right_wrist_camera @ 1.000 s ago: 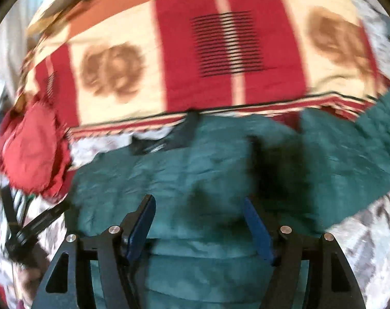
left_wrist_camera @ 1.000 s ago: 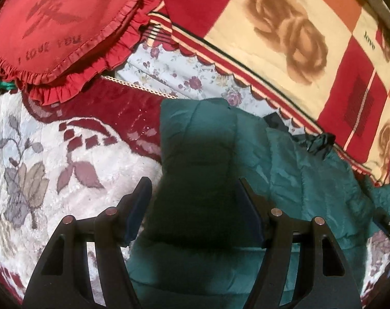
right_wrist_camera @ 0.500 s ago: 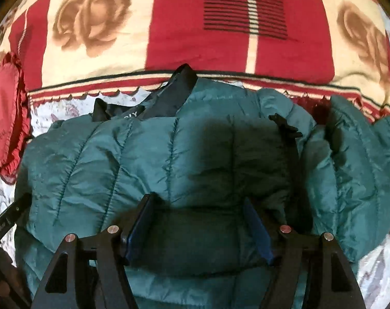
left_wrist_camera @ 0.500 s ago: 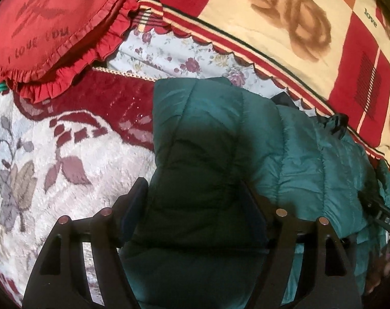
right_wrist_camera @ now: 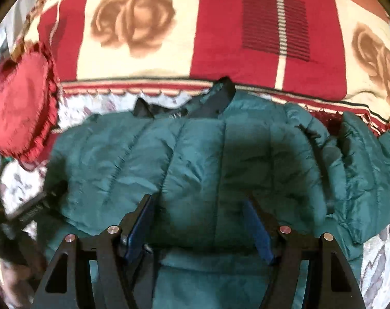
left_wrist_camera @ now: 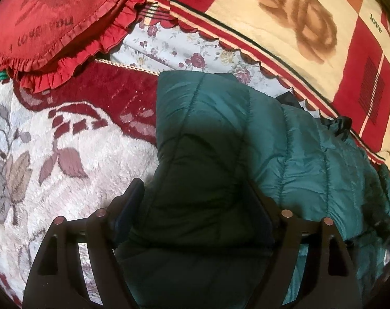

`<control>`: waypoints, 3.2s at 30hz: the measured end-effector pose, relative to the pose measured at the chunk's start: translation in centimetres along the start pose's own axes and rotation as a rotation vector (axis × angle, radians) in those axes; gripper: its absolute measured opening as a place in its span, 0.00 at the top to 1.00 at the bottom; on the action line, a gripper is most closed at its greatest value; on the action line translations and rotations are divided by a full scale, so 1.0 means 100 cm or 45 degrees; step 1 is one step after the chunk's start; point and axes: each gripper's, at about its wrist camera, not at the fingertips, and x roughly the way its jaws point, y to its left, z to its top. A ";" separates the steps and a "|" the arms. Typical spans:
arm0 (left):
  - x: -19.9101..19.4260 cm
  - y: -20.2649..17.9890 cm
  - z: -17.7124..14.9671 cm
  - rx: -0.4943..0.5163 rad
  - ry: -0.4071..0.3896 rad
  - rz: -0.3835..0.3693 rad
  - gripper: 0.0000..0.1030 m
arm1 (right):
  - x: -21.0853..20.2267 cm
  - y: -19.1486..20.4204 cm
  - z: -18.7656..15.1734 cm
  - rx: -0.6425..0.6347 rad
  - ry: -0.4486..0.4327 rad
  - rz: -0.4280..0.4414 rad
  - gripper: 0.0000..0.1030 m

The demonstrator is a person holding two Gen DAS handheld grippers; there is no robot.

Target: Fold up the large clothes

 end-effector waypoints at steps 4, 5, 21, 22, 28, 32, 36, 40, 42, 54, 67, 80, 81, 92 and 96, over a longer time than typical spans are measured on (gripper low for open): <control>0.000 -0.001 -0.001 0.008 -0.005 0.008 0.23 | 0.006 0.000 -0.004 -0.036 0.018 -0.024 0.32; -0.002 -0.002 -0.001 0.012 -0.007 0.008 0.23 | 0.003 -0.001 -0.004 -0.034 0.026 -0.022 0.32; -0.089 -0.028 -0.024 0.057 -0.062 -0.134 0.23 | -0.089 -0.061 -0.039 0.066 -0.092 0.012 0.29; -0.093 -0.033 -0.028 0.072 -0.060 -0.142 0.23 | -0.093 -0.067 -0.042 0.079 -0.101 0.005 0.29; -0.109 -0.056 -0.045 0.156 -0.059 -0.182 0.23 | -0.117 -0.125 -0.045 0.212 -0.160 -0.089 0.19; -0.116 -0.067 -0.050 0.206 -0.095 -0.165 0.23 | -0.130 -0.166 -0.045 0.299 -0.180 -0.176 0.19; -0.118 -0.071 -0.053 0.206 -0.089 -0.175 0.23 | -0.139 -0.201 -0.047 0.372 -0.189 -0.224 0.19; -0.121 -0.073 -0.055 0.220 -0.102 -0.169 0.23 | -0.145 -0.224 -0.049 0.396 -0.190 -0.266 0.19; -0.122 -0.073 -0.056 0.223 -0.106 -0.165 0.23 | -0.149 -0.235 -0.052 0.421 -0.191 -0.272 0.19; -0.119 -0.079 -0.065 0.236 -0.075 -0.176 0.23 | -0.168 -0.298 -0.056 0.579 -0.252 -0.302 0.19; -0.114 -0.067 -0.061 0.180 -0.050 -0.206 0.23 | -0.192 -0.397 -0.054 0.899 -0.423 -0.264 0.19; -0.114 -0.061 -0.063 0.161 -0.058 -0.217 0.23 | -0.164 -0.439 -0.013 0.982 -0.429 -0.262 0.32; -0.114 -0.061 -0.063 0.161 -0.056 -0.216 0.23 | -0.161 -0.442 -0.012 0.990 -0.428 -0.264 0.40; -0.111 -0.061 -0.066 0.152 -0.041 -0.215 0.23 | -0.185 -0.424 -0.023 0.891 -0.582 -0.136 0.90; -0.119 -0.059 -0.066 0.152 -0.064 -0.221 0.23 | -0.199 -0.392 -0.015 0.781 -0.618 -0.059 0.91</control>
